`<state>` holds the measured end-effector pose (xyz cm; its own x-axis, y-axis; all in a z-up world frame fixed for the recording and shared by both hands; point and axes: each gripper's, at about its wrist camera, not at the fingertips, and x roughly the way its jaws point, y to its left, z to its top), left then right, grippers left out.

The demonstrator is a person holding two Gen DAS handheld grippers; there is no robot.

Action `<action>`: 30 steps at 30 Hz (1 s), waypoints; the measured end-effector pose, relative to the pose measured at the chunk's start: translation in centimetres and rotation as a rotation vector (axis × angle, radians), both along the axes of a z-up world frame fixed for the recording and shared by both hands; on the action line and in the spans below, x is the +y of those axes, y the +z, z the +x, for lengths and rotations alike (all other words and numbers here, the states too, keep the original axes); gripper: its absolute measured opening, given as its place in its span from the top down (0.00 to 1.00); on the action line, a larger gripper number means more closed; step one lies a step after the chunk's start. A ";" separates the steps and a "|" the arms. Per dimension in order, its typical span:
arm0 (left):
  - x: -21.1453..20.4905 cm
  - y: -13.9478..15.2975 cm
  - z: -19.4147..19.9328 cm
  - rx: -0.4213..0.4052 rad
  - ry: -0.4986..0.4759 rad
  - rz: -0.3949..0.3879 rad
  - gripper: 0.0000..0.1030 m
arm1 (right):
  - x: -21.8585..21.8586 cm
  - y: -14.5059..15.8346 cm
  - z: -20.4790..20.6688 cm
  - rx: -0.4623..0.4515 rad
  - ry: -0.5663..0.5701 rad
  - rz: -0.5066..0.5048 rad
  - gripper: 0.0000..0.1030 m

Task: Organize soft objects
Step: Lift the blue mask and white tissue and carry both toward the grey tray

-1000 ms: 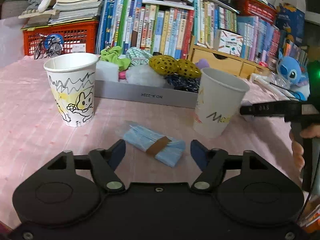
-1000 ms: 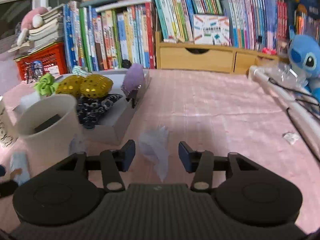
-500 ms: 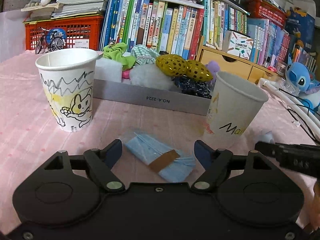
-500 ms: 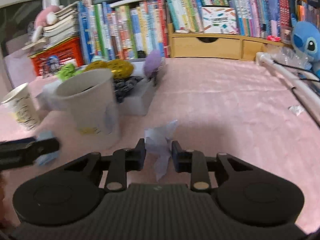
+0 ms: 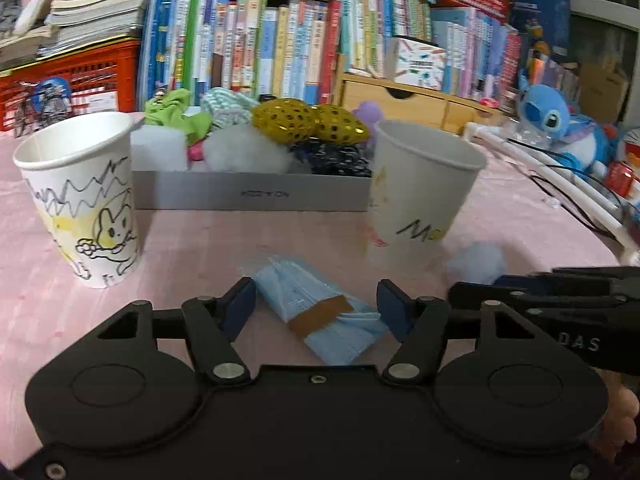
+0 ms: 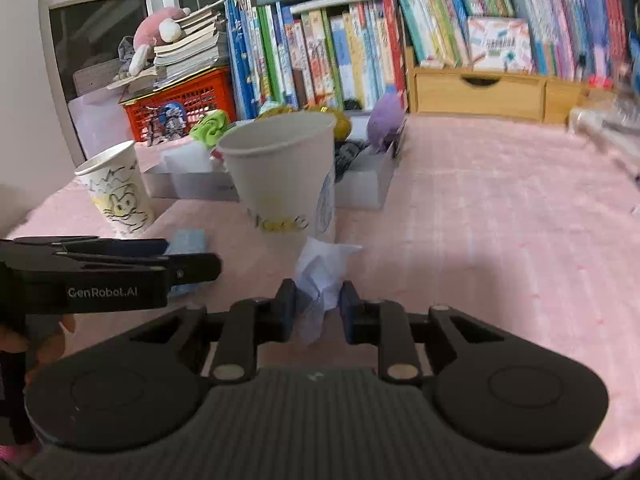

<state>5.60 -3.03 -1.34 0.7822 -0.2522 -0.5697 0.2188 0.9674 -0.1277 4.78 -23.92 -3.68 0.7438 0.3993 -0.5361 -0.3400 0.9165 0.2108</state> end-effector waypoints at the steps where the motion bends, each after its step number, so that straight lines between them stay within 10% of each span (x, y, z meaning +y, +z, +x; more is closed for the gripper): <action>1: 0.0 0.0 -0.1 -0.002 -0.016 0.001 0.37 | 0.2 0.0 -0.1 -0.004 0.007 -0.004 0.73; 10: 0.7 0.1 -1.7 -0.023 -0.055 0.041 0.24 | 1.4 0.4 -1.1 -0.034 0.086 0.001 0.68; 13: 0.8 -0.1 -1.9 -0.015 -0.041 0.058 0.23 | 1.3 0.5 -1.5 -0.043 0.072 -0.005 0.50; 21: 1.4 0.3 -2.5 -0.048 0.004 0.184 0.21 | 0.8 1.1 -2.6 -0.082 -0.001 -0.078 0.40; 30: 1.4 0.8 -1.9 -0.070 0.013 0.117 0.19 | 1.8 1.6 -3.6 -0.151 -0.065 -0.113 0.39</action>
<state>3.65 -1.68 -0.58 0.8238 -0.1767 -0.5386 0.2103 0.9776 0.0010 1.22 -22.16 -2.08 0.8415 0.2912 -0.4551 -0.2991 0.9526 0.0566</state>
